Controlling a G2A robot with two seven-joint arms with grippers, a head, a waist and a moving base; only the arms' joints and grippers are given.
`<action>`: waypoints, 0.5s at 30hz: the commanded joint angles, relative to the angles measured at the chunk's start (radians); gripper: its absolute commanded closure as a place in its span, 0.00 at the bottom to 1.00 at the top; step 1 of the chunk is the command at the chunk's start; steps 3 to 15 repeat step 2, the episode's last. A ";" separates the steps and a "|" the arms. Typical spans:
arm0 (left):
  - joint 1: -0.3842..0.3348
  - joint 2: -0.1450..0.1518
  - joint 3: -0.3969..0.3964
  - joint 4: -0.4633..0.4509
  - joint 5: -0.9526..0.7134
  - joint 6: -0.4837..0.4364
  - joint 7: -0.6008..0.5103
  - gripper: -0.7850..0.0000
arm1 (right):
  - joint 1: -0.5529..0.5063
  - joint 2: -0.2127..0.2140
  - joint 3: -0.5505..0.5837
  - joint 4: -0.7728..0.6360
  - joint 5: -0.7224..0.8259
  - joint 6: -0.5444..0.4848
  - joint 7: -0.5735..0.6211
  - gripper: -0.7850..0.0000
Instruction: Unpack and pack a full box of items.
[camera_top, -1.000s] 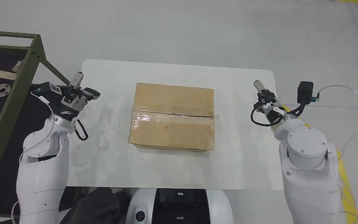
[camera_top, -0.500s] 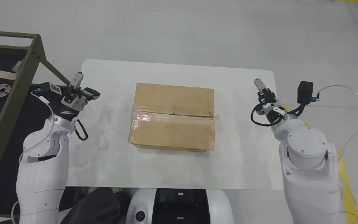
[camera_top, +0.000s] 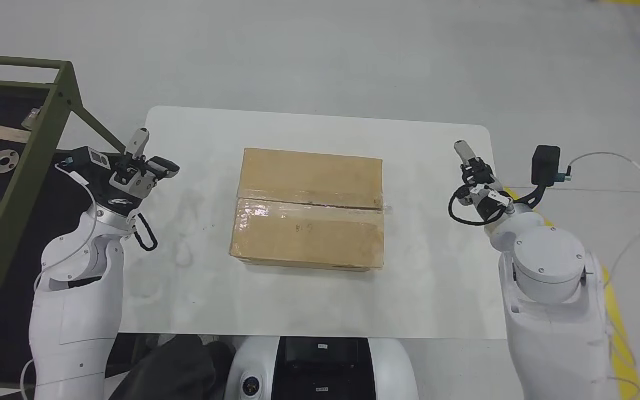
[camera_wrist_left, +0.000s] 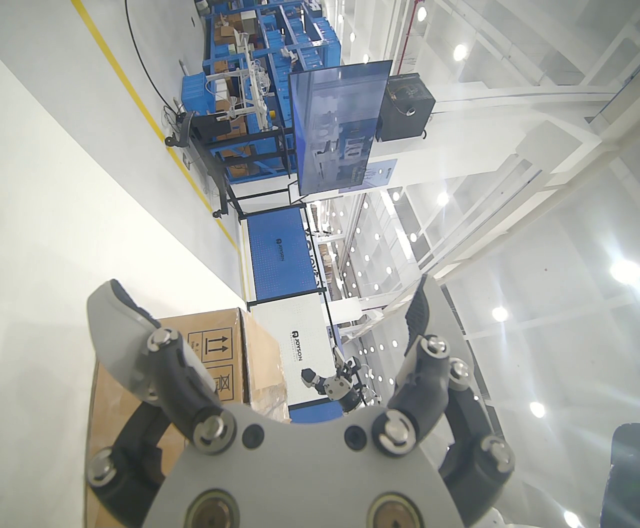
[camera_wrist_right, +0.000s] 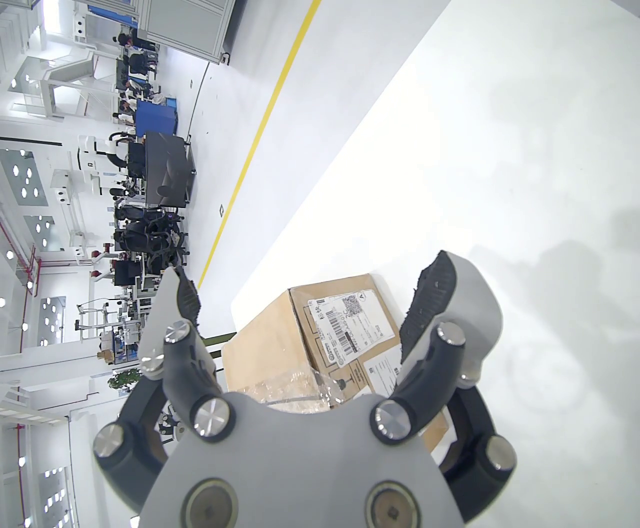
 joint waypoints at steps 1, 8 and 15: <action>0.000 0.000 0.000 0.000 0.000 0.000 0.000 0.00 | 0.000 0.000 0.000 0.000 0.000 0.000 0.000 0.00; 0.000 0.000 0.000 0.000 0.000 0.000 0.000 0.00 | 0.000 0.000 0.000 0.000 0.000 0.000 0.000 0.00; 0.000 0.000 0.000 0.000 0.000 0.000 0.000 0.00 | 0.000 0.000 0.000 0.000 0.000 0.000 0.000 0.00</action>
